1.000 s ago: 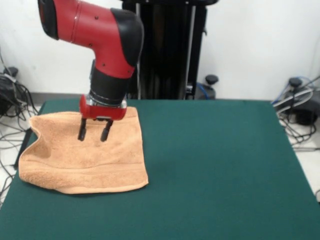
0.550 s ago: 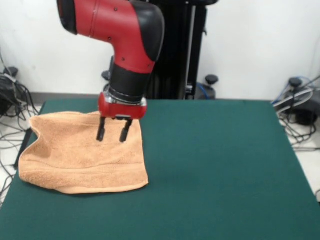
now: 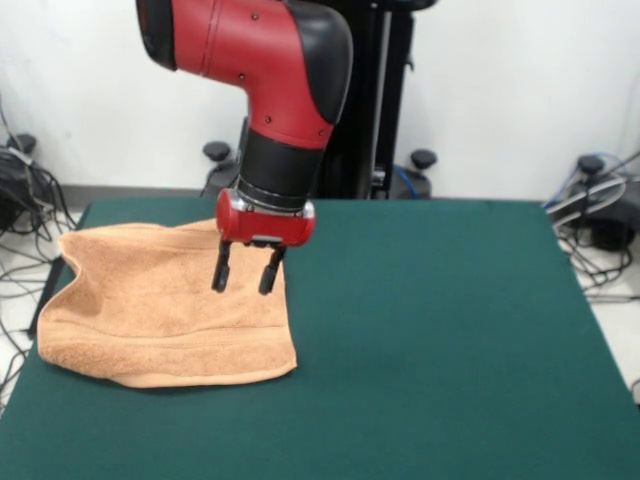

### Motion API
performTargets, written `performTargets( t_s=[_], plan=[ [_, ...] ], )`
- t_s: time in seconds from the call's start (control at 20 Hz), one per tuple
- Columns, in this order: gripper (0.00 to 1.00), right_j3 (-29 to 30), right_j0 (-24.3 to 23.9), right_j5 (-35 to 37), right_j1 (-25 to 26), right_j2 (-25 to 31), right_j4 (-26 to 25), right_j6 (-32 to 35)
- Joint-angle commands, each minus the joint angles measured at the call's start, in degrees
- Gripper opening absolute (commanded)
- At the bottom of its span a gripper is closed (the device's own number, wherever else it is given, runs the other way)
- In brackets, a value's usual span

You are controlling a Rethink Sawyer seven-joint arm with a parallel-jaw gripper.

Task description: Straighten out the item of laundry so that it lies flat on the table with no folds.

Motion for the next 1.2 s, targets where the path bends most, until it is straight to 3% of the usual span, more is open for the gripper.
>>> performTargets(
  t_s=[0.05, 0.4, 1.2],
  plan=[
    [1.00, 3.1, 0.5, -4.1, 1.9, 4.1, 2.4, 13.1],
    [1.00, 1.4, 3.1, -7.7, 4.9, 0.2, 5.4, 14.0],
    [1.00, 2.3, 3.3, -16.2, 7.1, -0.2, 8.7, 13.4]
  ],
)
